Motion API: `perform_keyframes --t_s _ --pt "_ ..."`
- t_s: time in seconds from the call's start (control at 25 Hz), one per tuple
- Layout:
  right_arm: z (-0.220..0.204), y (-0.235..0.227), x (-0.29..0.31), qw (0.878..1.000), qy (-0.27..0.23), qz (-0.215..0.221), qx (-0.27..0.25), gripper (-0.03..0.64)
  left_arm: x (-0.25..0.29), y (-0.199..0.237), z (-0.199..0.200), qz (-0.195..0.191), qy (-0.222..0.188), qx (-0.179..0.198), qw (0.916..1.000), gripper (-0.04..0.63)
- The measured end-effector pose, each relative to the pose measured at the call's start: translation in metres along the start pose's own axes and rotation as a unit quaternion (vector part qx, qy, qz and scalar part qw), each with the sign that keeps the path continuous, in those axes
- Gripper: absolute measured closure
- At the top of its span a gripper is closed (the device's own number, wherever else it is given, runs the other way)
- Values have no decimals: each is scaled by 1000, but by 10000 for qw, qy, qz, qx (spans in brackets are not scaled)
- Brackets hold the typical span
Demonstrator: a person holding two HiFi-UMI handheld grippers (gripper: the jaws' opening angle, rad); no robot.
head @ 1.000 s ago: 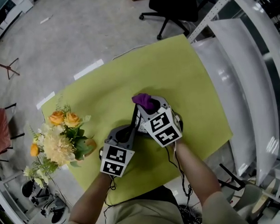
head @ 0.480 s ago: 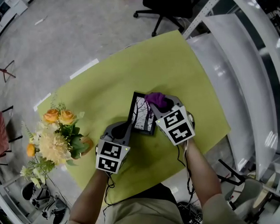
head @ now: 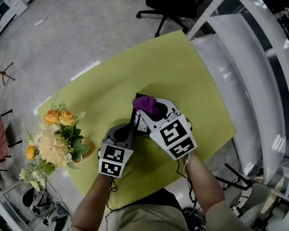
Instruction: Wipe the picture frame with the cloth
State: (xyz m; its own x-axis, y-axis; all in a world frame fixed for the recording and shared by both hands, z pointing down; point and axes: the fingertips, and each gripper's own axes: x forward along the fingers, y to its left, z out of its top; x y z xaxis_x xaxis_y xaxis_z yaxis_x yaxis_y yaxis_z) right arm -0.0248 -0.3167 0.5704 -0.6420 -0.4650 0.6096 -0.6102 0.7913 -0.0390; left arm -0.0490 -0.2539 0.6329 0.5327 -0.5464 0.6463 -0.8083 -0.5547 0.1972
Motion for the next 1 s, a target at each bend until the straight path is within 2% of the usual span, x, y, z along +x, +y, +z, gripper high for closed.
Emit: perform_keyframes --t_s 0.12,0.24,0.48,0.6,0.68,0.88,1.0 --pt "-8 26 25 9992 247 315 -39 511 0 -2 1 29 4 68 10000 588" --pt "-29 40 40 9973 593 415 -109 511 0 -1 1 33 -24 42 10000 588" --pt "-56 36 33 9948 914 346 -272 512 0 -1 1 18 -55 21 10000 588" --pt "-70 24 21 9922 1169 161 -397 514 0 0 0 -10 -39 39 10000 588" --pt "-79 13 9 9916 1263 13 -293 514 0 0 -1 -20 -41 59 10000 588" --pt "-76 -17 -20 9921 1107 -585 -51 514 1 -1 0 -45 -47 28 10000 588" --pt "-47 -12 -29 9971 616 -382 244 514 0 -1 0 -78 -28 53 10000 588"
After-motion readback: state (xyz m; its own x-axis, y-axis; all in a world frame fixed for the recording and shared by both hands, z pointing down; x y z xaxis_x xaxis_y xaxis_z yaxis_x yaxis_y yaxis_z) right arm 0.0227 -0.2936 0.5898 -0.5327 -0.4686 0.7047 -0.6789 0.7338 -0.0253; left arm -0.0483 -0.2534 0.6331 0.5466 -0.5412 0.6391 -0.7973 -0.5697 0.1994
